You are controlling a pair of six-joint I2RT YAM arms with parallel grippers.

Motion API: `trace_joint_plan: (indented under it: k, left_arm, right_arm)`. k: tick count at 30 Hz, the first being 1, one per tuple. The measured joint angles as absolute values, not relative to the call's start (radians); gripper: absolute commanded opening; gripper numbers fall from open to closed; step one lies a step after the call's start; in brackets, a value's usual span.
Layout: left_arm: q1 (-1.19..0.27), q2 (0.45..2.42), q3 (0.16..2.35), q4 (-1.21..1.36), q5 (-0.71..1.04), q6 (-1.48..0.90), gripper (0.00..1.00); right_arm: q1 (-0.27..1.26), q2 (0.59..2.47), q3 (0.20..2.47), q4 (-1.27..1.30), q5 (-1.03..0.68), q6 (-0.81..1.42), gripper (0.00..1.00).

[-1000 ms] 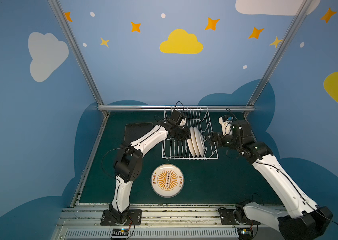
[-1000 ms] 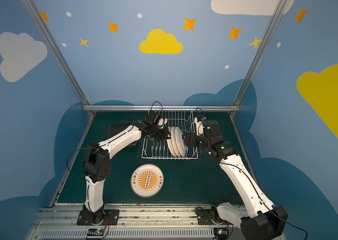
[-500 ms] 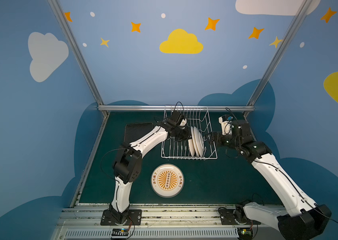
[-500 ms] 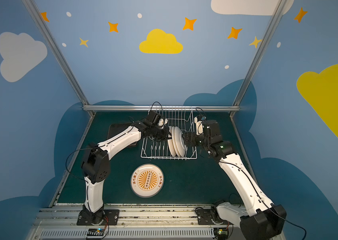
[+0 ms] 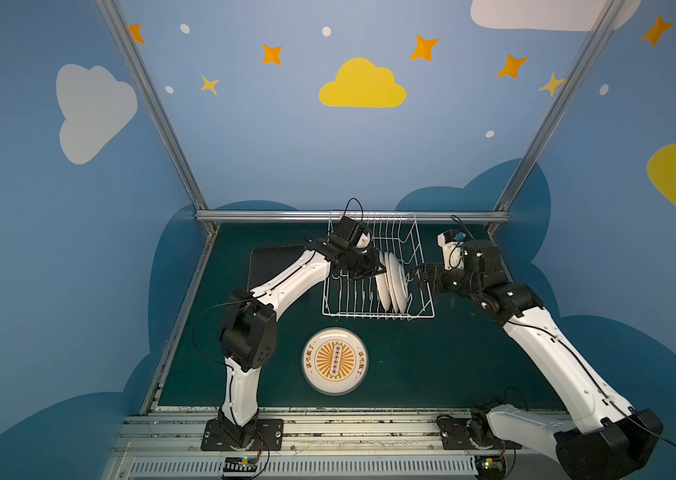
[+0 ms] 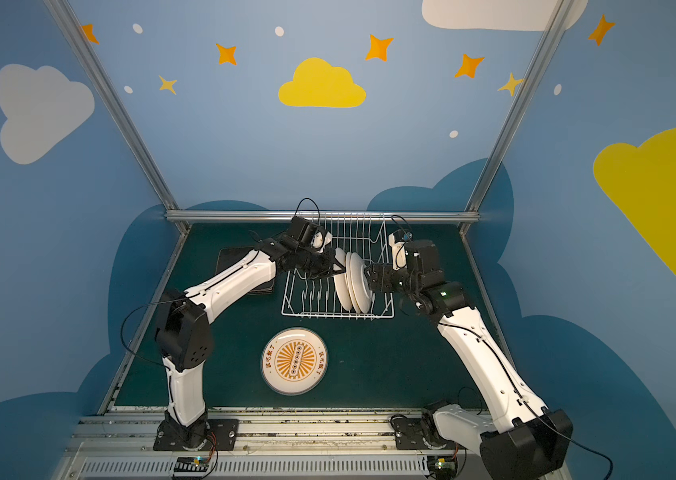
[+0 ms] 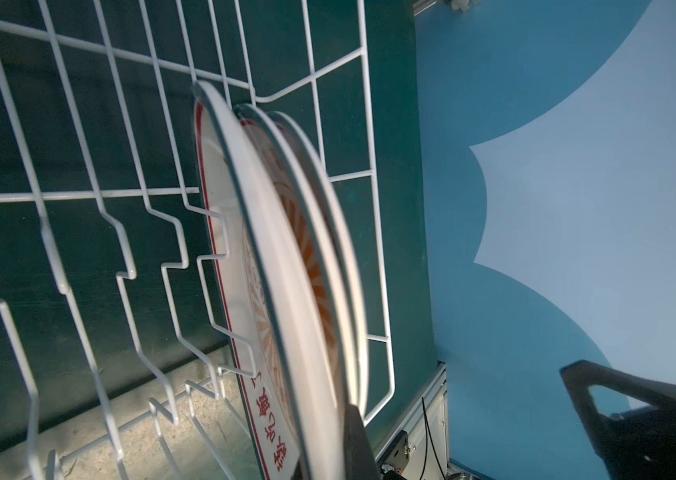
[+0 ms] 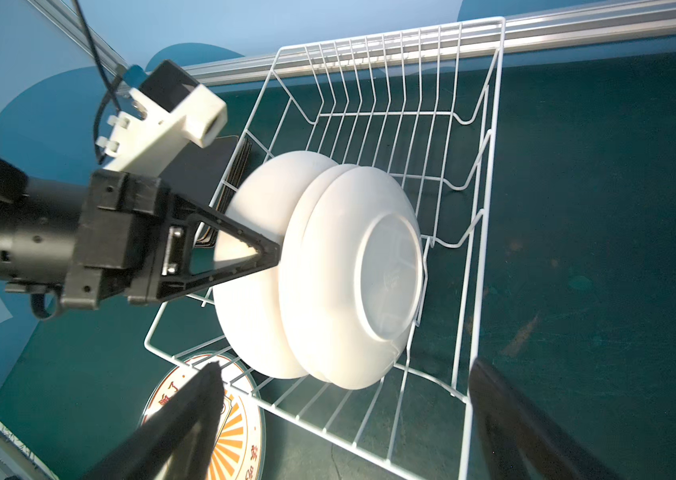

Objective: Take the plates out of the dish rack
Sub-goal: 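Lift the printed plate up out of the rack with the left gripper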

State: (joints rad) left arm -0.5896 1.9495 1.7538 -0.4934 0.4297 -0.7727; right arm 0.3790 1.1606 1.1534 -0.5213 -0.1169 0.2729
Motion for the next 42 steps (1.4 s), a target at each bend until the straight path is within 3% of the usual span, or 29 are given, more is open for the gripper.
trace_joint_plan:
  k: [31,42]
  left_arm:
    - [-0.492,1.682,1.712,-0.624,0.339,-0.781,0.03]
    - [-0.484,1.573,1.641,-0.581,0.301,-0.631,0.03]
  right_arm:
    - [0.379,1.237,1.191,-0.451,-0.231,0.379,0.91]
    - [0.379,1.236,1.214,-0.444,-0.233,0.411,0.91]
